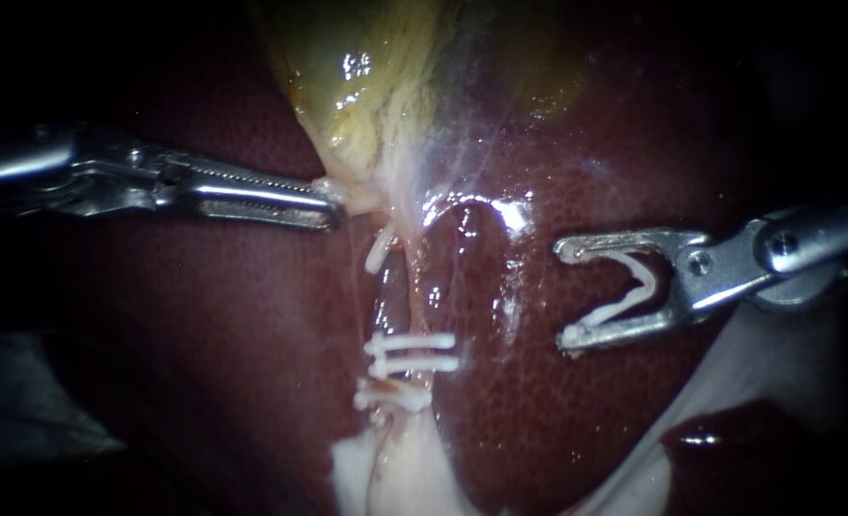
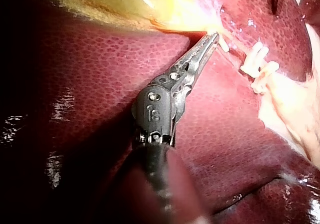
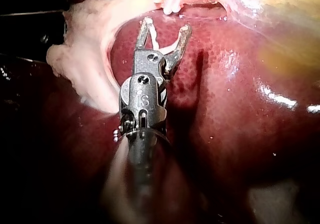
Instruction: Clipping third clip right tube
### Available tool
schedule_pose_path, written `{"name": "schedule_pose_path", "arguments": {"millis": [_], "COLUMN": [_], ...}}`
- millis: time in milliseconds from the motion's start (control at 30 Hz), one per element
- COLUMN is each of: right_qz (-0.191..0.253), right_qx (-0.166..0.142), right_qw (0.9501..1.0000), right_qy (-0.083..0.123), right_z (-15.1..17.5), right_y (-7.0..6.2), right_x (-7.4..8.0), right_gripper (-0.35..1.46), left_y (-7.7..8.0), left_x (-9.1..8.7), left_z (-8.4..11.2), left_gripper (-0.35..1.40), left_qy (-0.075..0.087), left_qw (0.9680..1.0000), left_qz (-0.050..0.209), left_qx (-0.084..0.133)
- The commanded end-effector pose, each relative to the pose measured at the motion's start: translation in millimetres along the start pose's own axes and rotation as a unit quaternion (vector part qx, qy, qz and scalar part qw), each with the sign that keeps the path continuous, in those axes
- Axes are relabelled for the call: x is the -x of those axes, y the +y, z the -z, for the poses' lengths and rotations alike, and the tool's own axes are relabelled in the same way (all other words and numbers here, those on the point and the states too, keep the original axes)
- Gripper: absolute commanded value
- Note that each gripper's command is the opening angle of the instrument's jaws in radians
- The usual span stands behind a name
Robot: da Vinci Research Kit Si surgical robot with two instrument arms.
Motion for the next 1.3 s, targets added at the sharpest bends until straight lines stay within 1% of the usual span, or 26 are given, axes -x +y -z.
{"name": "schedule_pose_path", "arguments": {"millis": [33, 133, 200, 300, 333, 433, 567, 633, 733, 800, 833, 900, 1067, 1200, 1300], "right_qz": [0.000, 0.000, 0.000, 0.000, 0.000, 0.000, -0.001, -0.016, -0.045, -0.080, -0.089, -0.108, -0.143, -0.162, -0.170], "right_qx": [0.000, -0.001, -0.001, -0.004, -0.004, -0.006, -0.014, -0.017, -0.016, -0.017, -0.016, -0.017, -0.014, -0.005, -0.001], "right_qw": [1.0000, 1.0000, 1.0000, 1.0000, 1.0000, 1.0000, 0.9998, 0.9996, 0.9987, 0.9962, 0.9954, 0.9932, 0.9888, 0.9857, 0.9842], "right_qy": [0.000, 0.001, 0.001, 0.001, 0.001, 0.000, 0.010, 0.014, 0.019, 0.030, 0.034, 0.040, 0.041, 0.046, 0.047], "right_z": [0.0, 0.0, 0.0, -0.1, -0.1, -0.2, -1.2, -2.1, -4.0, -5.4, -6.1, -7.7, -11.5, -14.5, -16.0], "right_y": [0.0, 0.0, 0.0, 0.0, 0.0, 0.0, 0.1, 0.1, 0.3, 0.4, 0.5, 0.8, 1.7, 3.0, 4.0], "right_x": [0.1, 0.1, 0.1, 0.0, 0.0, -0.1, -0.4, -0.5, -0.7, -0.6, -0.6, -0.4, 0.5, 1.4, 2.1], "right_gripper": [0.50, 0.50, 0.50, 0.50, 0.50, 0.50, 0.50, 0.50, 0.50, 0.50, 0.50, 0.50, 0.50, 0.50, 0.50], "left_y": [0.1, 0.4, 0.6, 0.7, 0.6, 0.6, 0.7, 0.7, 0.8, 0.9, 1.0, 1.1, 1.4, 1.5, 1.6], "left_x": [-0.2, -1.1, -2.1, -3.3, -3.6, -4.1, -3.9, -3.9, -3.9, -3.9, -3.9, -3.9, -3.9, -3.9, -3.9], "left_z": [0.3, 1.9, 3.6, 5.9, 6.5, 7.7, 7.5, 7.3, 7.2, 7.2, 7.2, 7.2, 7.0, 6.9, 6.8], "left_gripper": [-0.35, -0.35, -0.35, -0.35, -0.35, -0.35, -0.35, -0.35, -0.35, -0.35, -0.35, -0.35, -0.35, -0.35, -0.35], "left_qy": [0.000, -0.001, -0.002, 0.008, 0.009, 0.013, 0.013, 0.013, 0.013, 0.013, 0.013, 0.013, 0.013, 0.013, 0.013], "left_qw": [1.0000, 1.0000, 1.0000, 0.9999, 0.9999, 0.9998, 0.9998, 0.9998, 0.9998, 0.9998, 0.9998, 0.9998, 0.9998, 0.9998, 0.9998], "left_qz": [0.000, 0.003, 0.005, 0.013, 0.011, 0.010, 0.010, 0.009, 0.009, 0.010, 0.010, 0.010, 0.010, 0.010, 0.010], "left_qx": [0.001, 0.007, 0.002, -0.004, -0.005, -0.009, -0.010, -0.011, -0.011, -0.011, -0.011, -0.012, -0.015, -0.014, -0.014]}}
